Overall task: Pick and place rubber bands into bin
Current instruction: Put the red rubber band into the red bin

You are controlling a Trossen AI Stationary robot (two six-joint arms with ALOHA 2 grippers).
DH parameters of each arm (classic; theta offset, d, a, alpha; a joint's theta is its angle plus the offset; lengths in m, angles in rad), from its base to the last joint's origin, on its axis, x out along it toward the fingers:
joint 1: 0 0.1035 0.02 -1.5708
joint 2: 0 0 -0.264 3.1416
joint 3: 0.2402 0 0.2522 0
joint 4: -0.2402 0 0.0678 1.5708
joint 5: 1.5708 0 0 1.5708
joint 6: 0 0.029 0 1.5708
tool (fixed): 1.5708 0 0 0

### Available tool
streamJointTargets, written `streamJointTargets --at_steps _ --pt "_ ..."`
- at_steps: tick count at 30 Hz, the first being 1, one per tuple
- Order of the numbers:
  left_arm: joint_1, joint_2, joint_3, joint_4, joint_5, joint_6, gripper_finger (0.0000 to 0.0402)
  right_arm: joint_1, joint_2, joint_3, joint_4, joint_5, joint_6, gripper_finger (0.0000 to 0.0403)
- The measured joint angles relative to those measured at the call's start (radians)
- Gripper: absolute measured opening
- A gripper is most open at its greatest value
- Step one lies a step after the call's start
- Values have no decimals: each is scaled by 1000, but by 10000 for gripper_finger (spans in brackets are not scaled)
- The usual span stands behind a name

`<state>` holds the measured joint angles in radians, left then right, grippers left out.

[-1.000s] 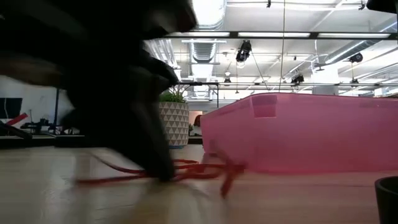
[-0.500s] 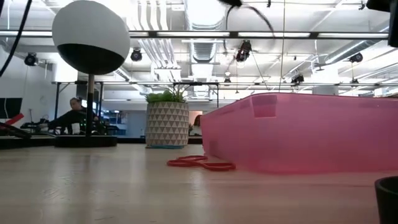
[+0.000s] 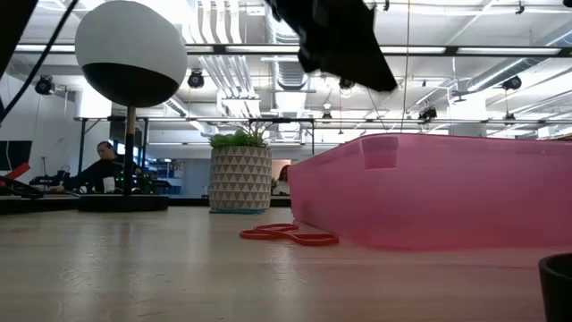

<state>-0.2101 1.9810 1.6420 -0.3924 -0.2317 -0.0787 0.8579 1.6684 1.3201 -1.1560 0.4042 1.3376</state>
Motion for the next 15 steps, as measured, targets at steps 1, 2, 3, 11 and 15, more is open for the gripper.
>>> streamJointTargets --at_steps 1,2,3,11,15 --pt "-3 9 -1 0 0 -15 59 1 0 0 0 0 8 219" --pt "-6 13 -1 5 0 -19 72 4 0 0 0 0 15 219" --pt "-10 13 -1 13 -2 -19 86 7 0 0 0 0 18 219" --pt "-79 -106 -7 -132 9 30 161 10 1 -2 15 -9 -85 219" --pt "-146 -145 -49 -258 103 35 166 9 1 -6 15 -10 -170 219"
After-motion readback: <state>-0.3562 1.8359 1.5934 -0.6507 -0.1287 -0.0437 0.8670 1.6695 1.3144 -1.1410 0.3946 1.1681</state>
